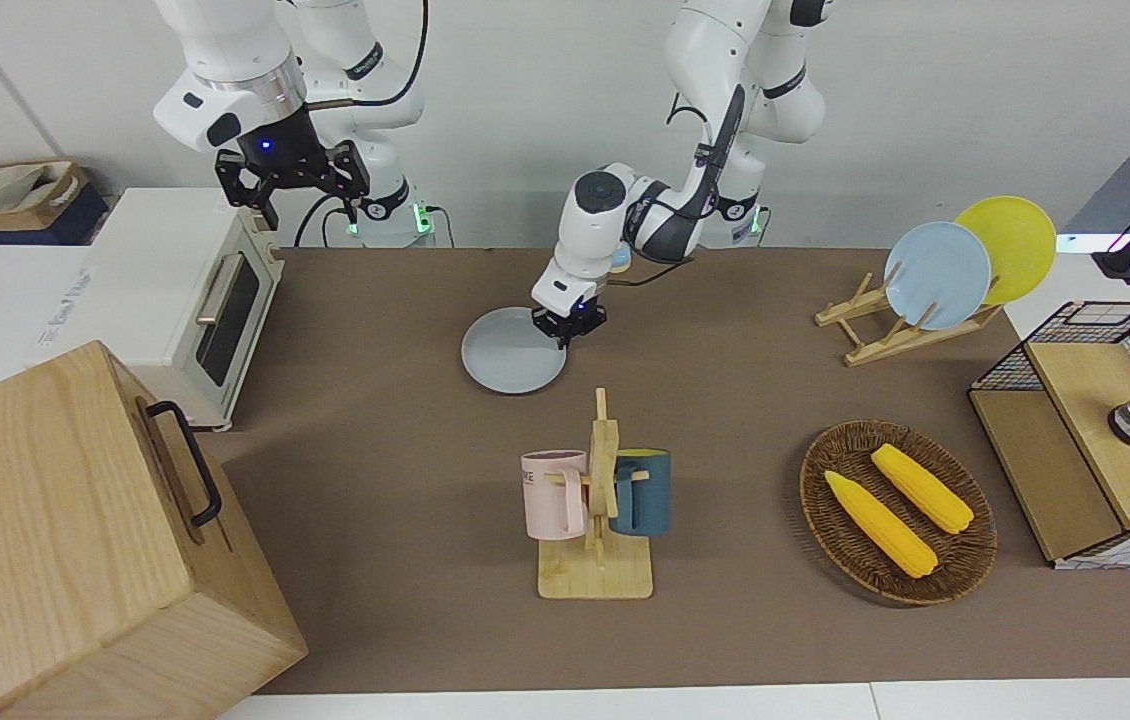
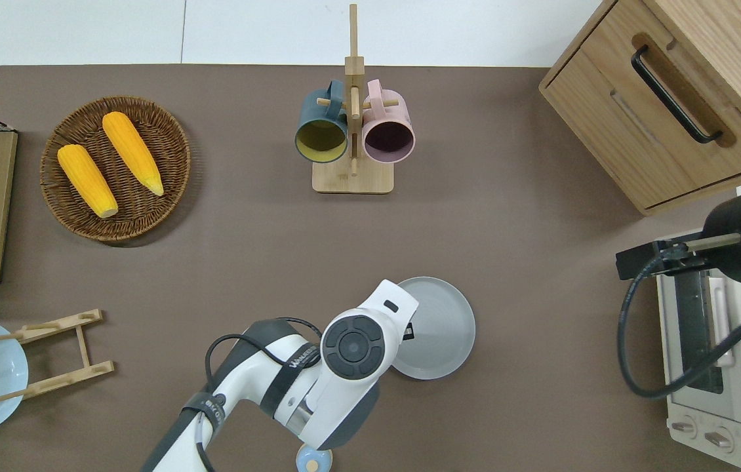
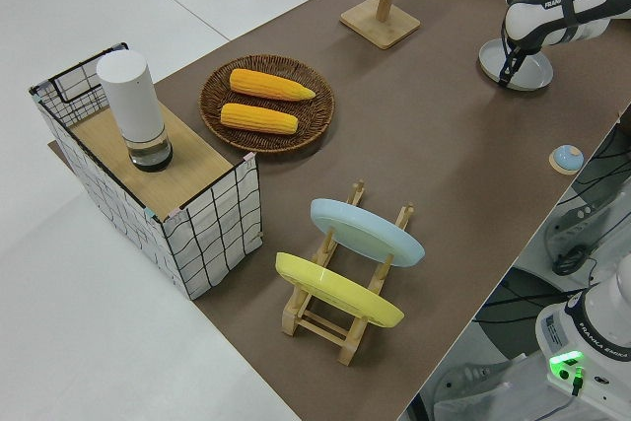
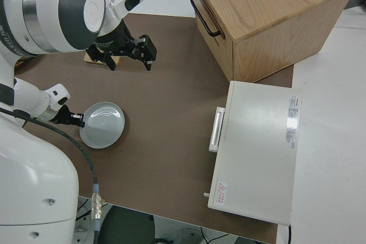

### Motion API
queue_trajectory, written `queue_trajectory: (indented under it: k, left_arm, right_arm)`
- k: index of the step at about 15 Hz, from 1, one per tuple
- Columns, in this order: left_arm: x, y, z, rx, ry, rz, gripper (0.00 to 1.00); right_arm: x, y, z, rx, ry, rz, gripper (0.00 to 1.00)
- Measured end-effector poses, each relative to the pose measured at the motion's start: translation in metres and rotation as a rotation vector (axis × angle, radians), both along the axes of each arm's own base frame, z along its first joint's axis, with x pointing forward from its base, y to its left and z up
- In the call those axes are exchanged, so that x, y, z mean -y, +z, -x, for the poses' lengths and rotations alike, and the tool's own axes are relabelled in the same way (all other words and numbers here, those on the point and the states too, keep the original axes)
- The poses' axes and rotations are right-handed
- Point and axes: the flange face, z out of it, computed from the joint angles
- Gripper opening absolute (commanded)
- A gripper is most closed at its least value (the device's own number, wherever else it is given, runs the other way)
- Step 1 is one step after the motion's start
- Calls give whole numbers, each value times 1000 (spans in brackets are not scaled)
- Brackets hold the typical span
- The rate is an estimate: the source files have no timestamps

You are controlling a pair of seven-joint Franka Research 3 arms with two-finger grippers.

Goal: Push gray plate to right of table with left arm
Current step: 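Keep pushing the gray plate with the left gripper toward the toaster oven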

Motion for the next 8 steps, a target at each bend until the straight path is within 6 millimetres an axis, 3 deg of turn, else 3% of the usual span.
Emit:
queue_trajectory:
  k: [6,8]
  left_arm:
    - [67,-1,-3,-3,20,-21,0]
    - [76,0,-2,-3,15,-16,0]
  right_arm:
    - [0,0,0,0,0,0,983]
    - [0,0,0,0,0,0,983]
